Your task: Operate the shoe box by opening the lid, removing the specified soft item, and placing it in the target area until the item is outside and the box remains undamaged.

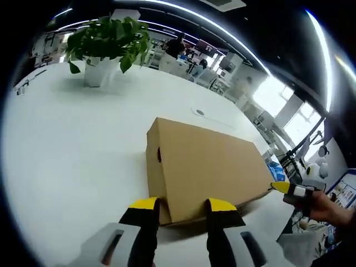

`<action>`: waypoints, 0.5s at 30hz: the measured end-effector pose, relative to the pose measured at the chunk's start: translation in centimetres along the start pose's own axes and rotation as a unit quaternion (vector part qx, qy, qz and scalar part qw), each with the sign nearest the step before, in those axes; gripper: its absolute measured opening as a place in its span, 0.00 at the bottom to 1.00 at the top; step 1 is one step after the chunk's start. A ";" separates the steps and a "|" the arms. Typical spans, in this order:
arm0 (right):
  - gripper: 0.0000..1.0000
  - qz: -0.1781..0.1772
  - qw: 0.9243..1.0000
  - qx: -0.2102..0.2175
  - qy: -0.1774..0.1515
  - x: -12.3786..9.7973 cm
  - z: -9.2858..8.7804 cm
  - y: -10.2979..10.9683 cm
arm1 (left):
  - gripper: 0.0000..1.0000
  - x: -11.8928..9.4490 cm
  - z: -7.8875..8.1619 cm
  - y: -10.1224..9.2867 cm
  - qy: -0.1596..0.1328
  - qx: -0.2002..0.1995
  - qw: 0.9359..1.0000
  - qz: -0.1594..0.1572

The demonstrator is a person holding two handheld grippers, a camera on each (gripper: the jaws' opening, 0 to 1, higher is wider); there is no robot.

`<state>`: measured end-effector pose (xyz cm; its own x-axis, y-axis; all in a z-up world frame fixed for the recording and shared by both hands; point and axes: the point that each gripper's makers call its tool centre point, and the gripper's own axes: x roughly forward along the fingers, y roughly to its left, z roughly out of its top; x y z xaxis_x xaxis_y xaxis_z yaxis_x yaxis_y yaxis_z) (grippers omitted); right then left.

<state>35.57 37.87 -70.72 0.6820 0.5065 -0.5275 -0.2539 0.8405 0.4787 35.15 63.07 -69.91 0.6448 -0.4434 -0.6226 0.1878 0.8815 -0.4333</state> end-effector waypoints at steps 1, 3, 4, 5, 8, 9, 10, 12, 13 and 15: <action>0.32 0.000 1.000 0.000 0.000 0.0 0.0 0.0 | 0.33 0.0 0.0 0.0 0.000 0.001 1.000 0.000; 0.32 0.000 1.000 0.000 -0.002 0.0 0.0 -0.1 | 0.33 0.1 0.0 0.0 0.001 0.003 1.000 0.000; 0.32 0.000 1.000 0.000 -0.002 0.0 0.1 -0.1 | 0.33 0.1 0.0 0.0 0.001 0.003 1.000 0.000; 0.32 0.000 1.000 -0.001 -0.002 0.0 0.1 -0.1 | 0.33 0.1 0.0 0.0 0.001 0.003 1.000 0.000; 0.32 0.001 1.000 -0.002 -0.003 0.0 0.0 -0.1 | 0.33 0.0 0.0 0.0 -0.003 0.001 1.000 0.001; 0.32 0.001 1.000 -0.001 -0.004 0.0 0.1 -0.1 | 0.33 0.0 0.0 0.0 -0.003 0.001 1.000 0.001; 0.32 0.002 1.000 -0.001 -0.004 0.0 0.1 0.0 | 0.33 0.0 0.0 0.0 -0.004 0.001 1.000 0.002; 0.33 0.004 1.000 -0.003 -0.004 0.0 0.1 0.0 | 0.33 0.0 0.0 0.0 -0.005 0.000 1.000 0.004; 0.33 0.004 1.000 -0.003 -0.003 0.0 0.1 -0.1 | 0.33 0.0 0.0 0.0 -0.006 -0.002 1.000 0.005; 0.33 0.008 1.000 -0.007 -0.003 0.0 0.1 0.0 | 0.33 0.0 0.0 0.0 -0.008 -0.003 1.000 0.006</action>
<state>35.64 37.86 -70.67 0.6815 0.5186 -0.5164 -0.2737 0.8350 0.4774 35.15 63.12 -69.86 0.6589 -0.4298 -0.6174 0.1759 0.8860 -0.4290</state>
